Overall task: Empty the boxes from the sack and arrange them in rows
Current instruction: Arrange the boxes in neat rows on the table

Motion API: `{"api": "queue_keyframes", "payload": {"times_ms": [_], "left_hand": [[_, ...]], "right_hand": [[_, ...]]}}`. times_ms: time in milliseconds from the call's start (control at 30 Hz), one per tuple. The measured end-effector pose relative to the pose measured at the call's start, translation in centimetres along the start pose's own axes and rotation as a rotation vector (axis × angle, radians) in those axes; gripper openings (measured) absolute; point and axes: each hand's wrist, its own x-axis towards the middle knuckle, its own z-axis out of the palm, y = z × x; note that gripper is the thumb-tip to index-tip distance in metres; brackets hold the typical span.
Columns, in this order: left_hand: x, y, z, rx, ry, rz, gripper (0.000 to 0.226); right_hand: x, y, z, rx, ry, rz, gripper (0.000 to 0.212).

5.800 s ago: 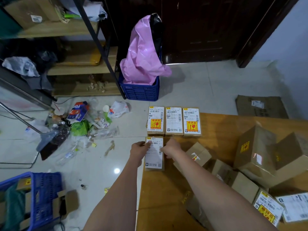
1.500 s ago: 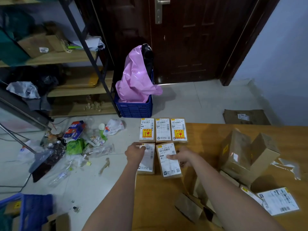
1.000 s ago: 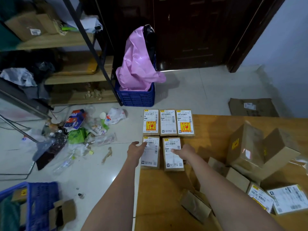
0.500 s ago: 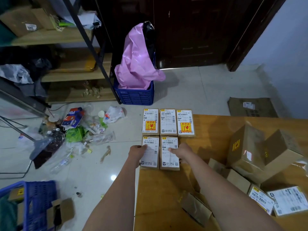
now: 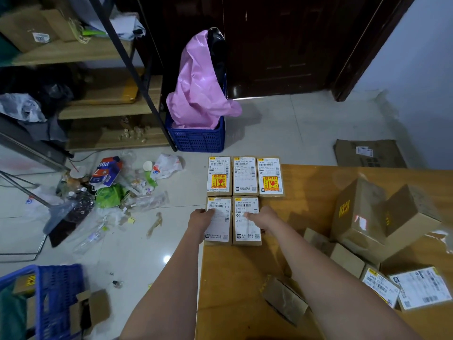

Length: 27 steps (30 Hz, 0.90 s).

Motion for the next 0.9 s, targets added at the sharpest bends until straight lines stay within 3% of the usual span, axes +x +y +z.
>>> {"api": "queue_keyframes", "payload": {"times_ms": [100, 233, 333, 467, 733, 900], "left_hand": [[-0.2, 0.0, 0.3, 0.121, 0.176, 0.074, 0.051], [-1.9, 1.8, 1.1, 0.219, 0.339, 0.144, 0.044], [-3.5, 3.5, 2.2, 0.265, 0.352, 0.229, 0.037], [-6.0, 5.6, 4.7, 0.253, 0.264, 0.334, 0.034], [-11.7, 7.3, 12.7, 0.304, -0.032, 0.53, 0.03], [-16.1, 7.2, 16.9, 0.494, -0.291, 0.504, 0.029]], "right_hand": [[-0.8, -0.3, -0.6, -0.007, 0.031, 0.003, 0.062], [-1.9, -0.6, -2.0, -0.009, 0.073, -0.023, 0.058], [-3.3, -0.7, -3.7, -0.004, 0.121, -0.077, 0.046], [-5.2, -0.5, -6.3, -0.012, 0.207, -0.134, 0.029], [-8.9, 2.9, -11.6, -0.075, 0.335, -0.077, 0.044], [-10.1, 6.1, -14.3, -0.062, 0.334, -0.033, 0.027]]}}
